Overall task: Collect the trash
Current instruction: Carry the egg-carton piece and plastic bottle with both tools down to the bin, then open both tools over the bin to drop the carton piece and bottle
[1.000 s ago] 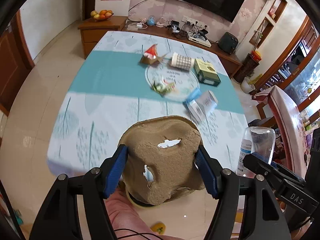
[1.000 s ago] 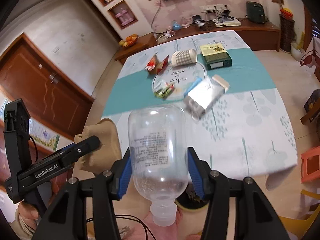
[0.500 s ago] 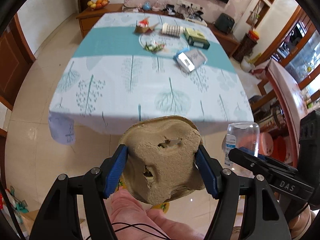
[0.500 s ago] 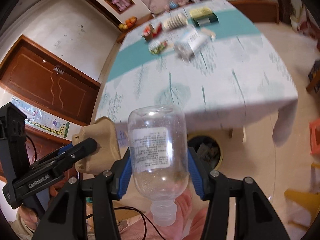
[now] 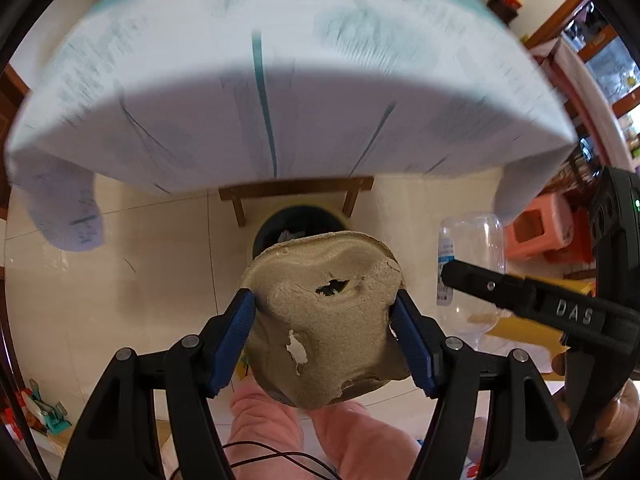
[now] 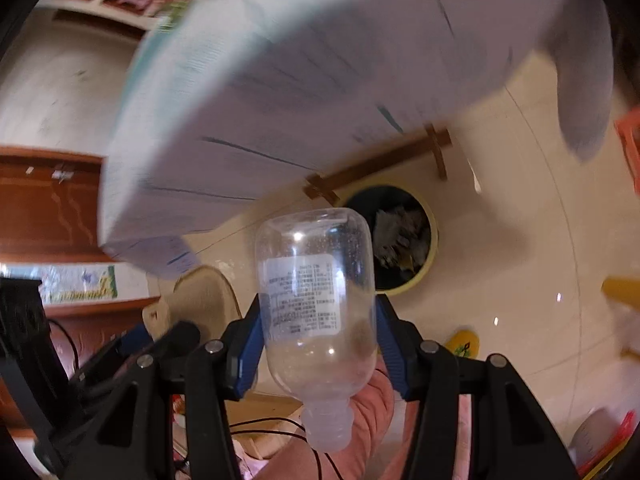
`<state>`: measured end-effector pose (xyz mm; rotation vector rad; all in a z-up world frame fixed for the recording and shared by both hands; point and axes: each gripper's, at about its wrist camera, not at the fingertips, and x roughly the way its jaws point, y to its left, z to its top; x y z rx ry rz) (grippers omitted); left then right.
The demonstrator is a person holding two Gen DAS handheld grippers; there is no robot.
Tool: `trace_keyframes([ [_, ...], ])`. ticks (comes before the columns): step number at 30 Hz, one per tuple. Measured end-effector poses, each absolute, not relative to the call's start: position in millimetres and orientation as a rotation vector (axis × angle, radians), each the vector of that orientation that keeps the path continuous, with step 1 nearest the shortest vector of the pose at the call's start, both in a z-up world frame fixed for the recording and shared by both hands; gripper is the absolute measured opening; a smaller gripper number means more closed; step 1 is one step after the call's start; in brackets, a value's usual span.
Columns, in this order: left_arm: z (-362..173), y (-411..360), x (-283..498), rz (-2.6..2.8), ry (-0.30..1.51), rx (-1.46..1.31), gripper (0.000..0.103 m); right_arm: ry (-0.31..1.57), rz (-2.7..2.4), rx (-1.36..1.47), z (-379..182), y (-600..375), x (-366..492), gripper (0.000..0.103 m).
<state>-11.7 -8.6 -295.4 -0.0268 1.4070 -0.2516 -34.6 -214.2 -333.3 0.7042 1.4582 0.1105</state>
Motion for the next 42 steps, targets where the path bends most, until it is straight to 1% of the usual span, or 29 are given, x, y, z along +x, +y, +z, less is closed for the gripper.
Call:
trace_keyframes([
  [7, -407, -14, 17, -0.276, 1.426, 0.042, 0.068, 1.511, 0.016, 0.745, -433, -208, -22, 0.053],
  [9, -430, -17, 27, -0.284, 1.423, 0.056, 0.068, 1.518, 0.003, 0.756, -458, -205, -15, 0.053],
  [12, -460, -22, 42, -0.303, 1.408, 0.082, 0.069, 1.508, 0.001, 0.767, -480, -200, -7, 0.054],
  [15, -479, -25, 51, -0.319, 1.392, 0.106, 0.069, 1.507, -0.002, 0.786, -499, -197, 0, 0.055],
  [17, -486, -27, 56, -0.326, 1.380, 0.123, 0.069, 1.511, -0.008, 0.793, -505, -195, 3, 0.055],
  [19, -492, -30, 58, -0.336, 1.371, 0.148, 0.069, 1.508, -0.009, 0.795, -510, -194, 6, 0.058],
  [22, -497, -32, 57, -0.357, 1.379, 0.173, 0.070, 1.513, -0.026, 0.780, -514, -192, 7, 0.060],
  [24, -497, -30, 55, -0.366, 1.376, 0.181, 0.078, 1.507, -0.028, 0.779, -512, -192, 5, 0.060],
  [25, -496, -30, 55, -0.367, 1.372, 0.184, 0.087, 1.507, -0.028, 0.778, -511, -192, 4, 0.060],
  [26, -496, -29, 54, -0.370, 1.365, 0.182, 0.089, 1.509, -0.029, 0.775, -511, -191, 4, 0.060],
  [33, -491, -23, 54, -0.351, 1.333, 0.201, 0.089, 1.505, -0.007, 0.772, -515, -186, 5, 0.060],
  [42, -474, -12, 41, -0.323, 1.307, 0.216, 0.089, 1.462, 0.014, 0.793, -502, -184, 2, 0.060],
])
